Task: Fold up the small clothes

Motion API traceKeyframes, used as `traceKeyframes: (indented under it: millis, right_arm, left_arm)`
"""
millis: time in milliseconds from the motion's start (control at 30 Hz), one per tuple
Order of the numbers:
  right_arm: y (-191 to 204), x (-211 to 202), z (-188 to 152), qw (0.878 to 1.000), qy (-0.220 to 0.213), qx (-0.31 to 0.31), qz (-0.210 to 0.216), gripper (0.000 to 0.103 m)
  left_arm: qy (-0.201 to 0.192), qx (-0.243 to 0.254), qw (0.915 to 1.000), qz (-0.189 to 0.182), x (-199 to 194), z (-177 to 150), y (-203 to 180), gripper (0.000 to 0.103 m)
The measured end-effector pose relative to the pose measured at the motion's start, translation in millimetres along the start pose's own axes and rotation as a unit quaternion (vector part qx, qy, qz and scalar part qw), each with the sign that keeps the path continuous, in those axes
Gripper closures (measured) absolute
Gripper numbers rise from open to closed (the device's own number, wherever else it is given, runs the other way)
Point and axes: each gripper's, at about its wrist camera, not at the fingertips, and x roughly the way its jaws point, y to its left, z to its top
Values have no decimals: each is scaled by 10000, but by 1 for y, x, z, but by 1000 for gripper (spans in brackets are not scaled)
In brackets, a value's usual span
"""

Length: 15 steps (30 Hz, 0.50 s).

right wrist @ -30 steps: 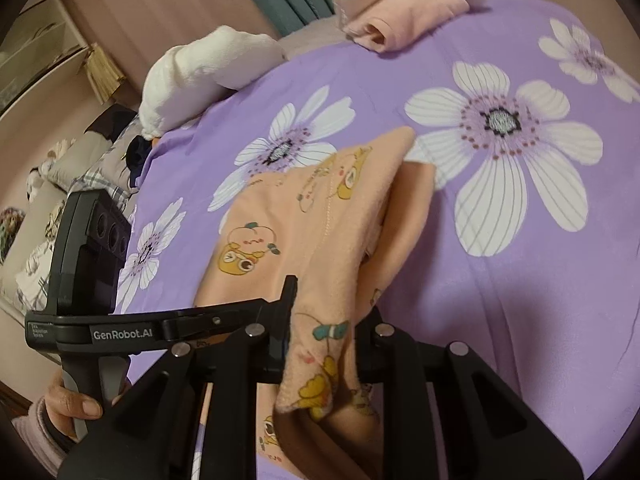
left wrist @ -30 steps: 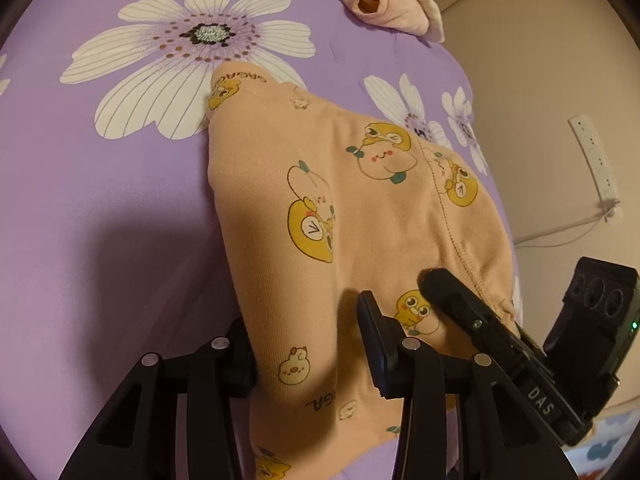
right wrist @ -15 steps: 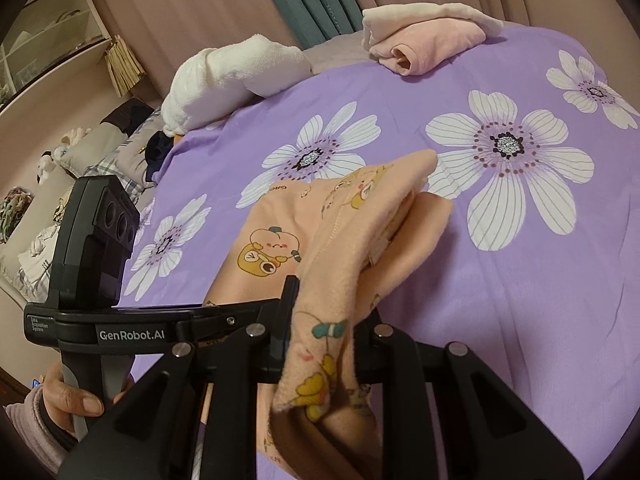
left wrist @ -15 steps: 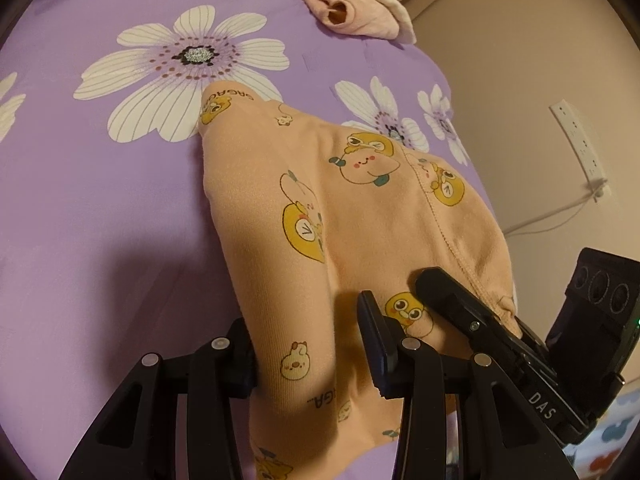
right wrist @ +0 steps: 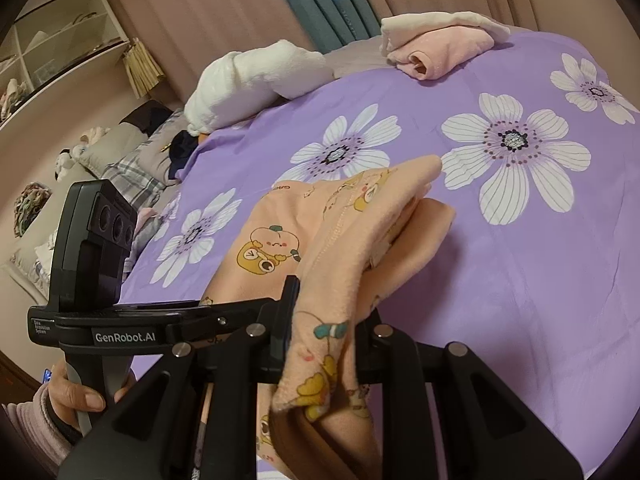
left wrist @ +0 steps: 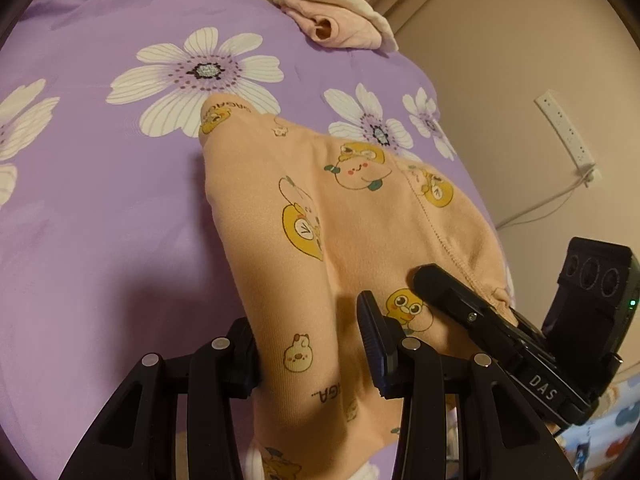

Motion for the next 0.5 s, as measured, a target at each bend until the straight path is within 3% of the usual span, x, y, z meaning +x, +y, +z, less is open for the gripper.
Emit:
traceKeyframes:
  millis: [400, 500]
  right_arm:
    - [32, -11, -9, 9992, -37, -308, 247, 83]
    - [41, -11, -9, 9986, -46, -404, 324, 83]
  left_arm:
    - [-399, -114, 9991, 43, -36, -21, 10, 66]
    - [-532, -162, 9984, 95, -46, -26, 15, 72]
